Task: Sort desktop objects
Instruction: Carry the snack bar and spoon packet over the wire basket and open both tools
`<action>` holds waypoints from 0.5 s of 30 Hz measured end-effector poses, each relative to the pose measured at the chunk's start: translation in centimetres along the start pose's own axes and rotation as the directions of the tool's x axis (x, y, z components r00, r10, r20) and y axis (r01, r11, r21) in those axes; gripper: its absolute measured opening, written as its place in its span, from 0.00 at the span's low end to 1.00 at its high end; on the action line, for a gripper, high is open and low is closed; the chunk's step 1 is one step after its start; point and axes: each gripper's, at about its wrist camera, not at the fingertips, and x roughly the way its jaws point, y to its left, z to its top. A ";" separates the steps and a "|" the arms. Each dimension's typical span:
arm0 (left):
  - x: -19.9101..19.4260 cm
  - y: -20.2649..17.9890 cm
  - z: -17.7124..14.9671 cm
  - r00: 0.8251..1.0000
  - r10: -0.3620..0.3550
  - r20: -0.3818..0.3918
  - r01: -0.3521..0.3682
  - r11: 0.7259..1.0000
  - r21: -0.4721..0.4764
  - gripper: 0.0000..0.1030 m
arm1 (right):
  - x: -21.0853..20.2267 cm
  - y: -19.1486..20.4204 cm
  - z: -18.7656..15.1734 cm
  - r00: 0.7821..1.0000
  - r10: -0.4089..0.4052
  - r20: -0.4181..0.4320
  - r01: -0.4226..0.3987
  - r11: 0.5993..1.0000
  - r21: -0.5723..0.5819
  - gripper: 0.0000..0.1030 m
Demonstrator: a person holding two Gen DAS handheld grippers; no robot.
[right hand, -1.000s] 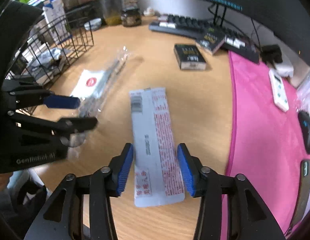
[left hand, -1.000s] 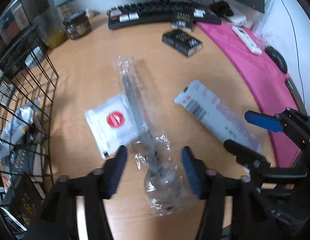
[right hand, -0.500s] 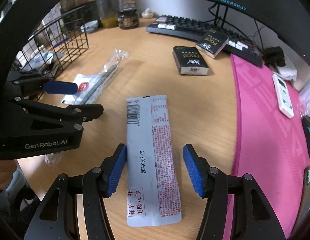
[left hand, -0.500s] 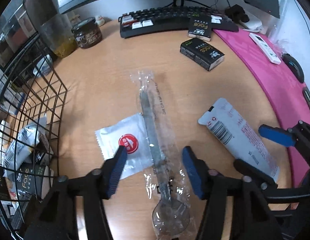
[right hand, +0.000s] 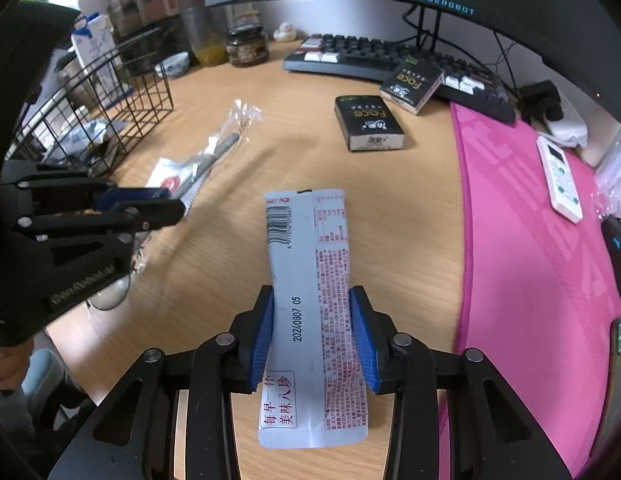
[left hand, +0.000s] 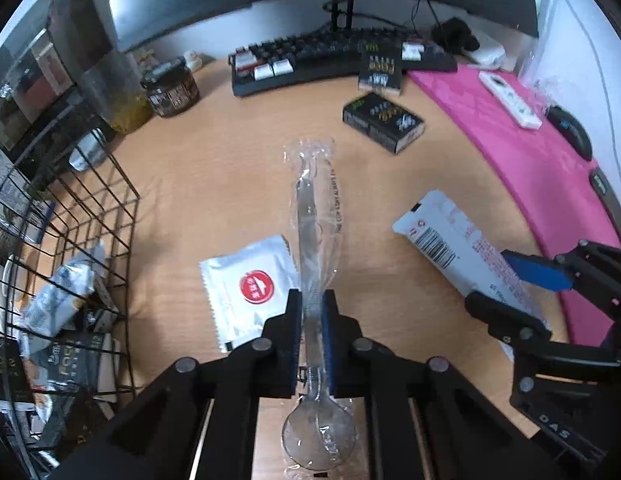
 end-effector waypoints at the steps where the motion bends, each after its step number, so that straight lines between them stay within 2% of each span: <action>1: -0.6 0.1 0.1 1.000 -0.005 0.012 0.005 1.000 -0.002 0.09 | -0.3 0.1 0.0 1.000 0.001 0.005 -0.001 1.000 0.001 0.37; 10: -5.7 1.1 0.4 0.994 -0.003 0.113 0.005 1.000 -0.016 0.09 | -3.5 1.6 1.0 0.998 0.023 0.067 -0.022 1.000 -0.014 0.37; 15: -10.2 2.9 0.0 0.980 0.015 0.199 -0.005 0.999 -0.052 0.09 | -7.1 4.6 3.9 0.984 0.093 0.151 -0.085 0.995 -0.060 0.37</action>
